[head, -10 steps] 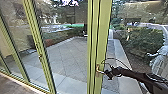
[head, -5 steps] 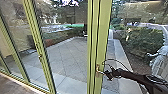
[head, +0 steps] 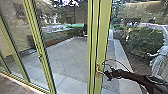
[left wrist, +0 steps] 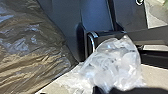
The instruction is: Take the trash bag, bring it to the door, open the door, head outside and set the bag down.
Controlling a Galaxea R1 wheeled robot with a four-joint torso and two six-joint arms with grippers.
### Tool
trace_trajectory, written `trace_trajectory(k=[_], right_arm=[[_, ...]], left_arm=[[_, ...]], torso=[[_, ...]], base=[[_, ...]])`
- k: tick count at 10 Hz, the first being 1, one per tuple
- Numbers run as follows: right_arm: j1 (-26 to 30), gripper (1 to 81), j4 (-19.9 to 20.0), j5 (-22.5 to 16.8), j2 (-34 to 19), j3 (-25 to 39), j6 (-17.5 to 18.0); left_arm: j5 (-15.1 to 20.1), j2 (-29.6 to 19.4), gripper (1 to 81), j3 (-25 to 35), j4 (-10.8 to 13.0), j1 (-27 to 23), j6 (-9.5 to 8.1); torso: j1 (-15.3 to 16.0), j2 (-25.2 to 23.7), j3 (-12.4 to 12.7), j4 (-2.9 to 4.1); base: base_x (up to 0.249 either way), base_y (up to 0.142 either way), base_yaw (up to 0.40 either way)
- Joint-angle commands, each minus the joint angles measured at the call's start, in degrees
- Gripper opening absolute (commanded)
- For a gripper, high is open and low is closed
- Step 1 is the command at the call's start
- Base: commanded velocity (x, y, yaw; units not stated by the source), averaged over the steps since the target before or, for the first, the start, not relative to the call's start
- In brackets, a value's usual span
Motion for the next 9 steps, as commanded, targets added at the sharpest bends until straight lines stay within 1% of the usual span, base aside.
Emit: trace_trajectory(k=[1, 6, 7, 8, 9], right_arm=[[-5.79, 81.1, 0.41, -22.88, 4.57, 5.00, -5.76], [-5.70, 81.1, 0.76, -22.00, 4.48, 5.17, -5.67], [-5.44, 81.1, 1.98, -21.05, 4.39, 5.86, -5.67], [-5.00, 81.1, 4.08, -18.41, 4.22, 7.27, -5.59], [-4.56, 81.1, 4.89, -18.05, 4.39, 8.59, -5.59]], left_arm=[[4.64, 0.27, 1.0, 0.23, -0.80, -1.69, 0.26], [4.72, 0.27, 1.0, 0.14, -0.62, -1.60, 0.26], [4.64, 0.18, 1.0, 0.15, -0.71, -1.60, 0.26], [4.64, 0.10, 1.0, 0.23, -0.71, -1.60, 0.26], [4.64, 0.01, 1.0, 0.23, -0.71, -1.51, 0.26]], torso=[[0.00, 0.00, 0.00, 0.00], [0.02, 0.00, 0.00, 0.00], [0.02, 0.00, 0.00, 0.00], [0.02, 0.00, 0.00, 0.00], [0.02, 0.00, 0.00, 0.00]], base=[[0.000, 0.000, 0.000], [0.000, 0.000, 0.000], [0.000, 0.000, 0.000], [0.000, 0.000, 0.000], [0.000, 0.000, 0.000]])
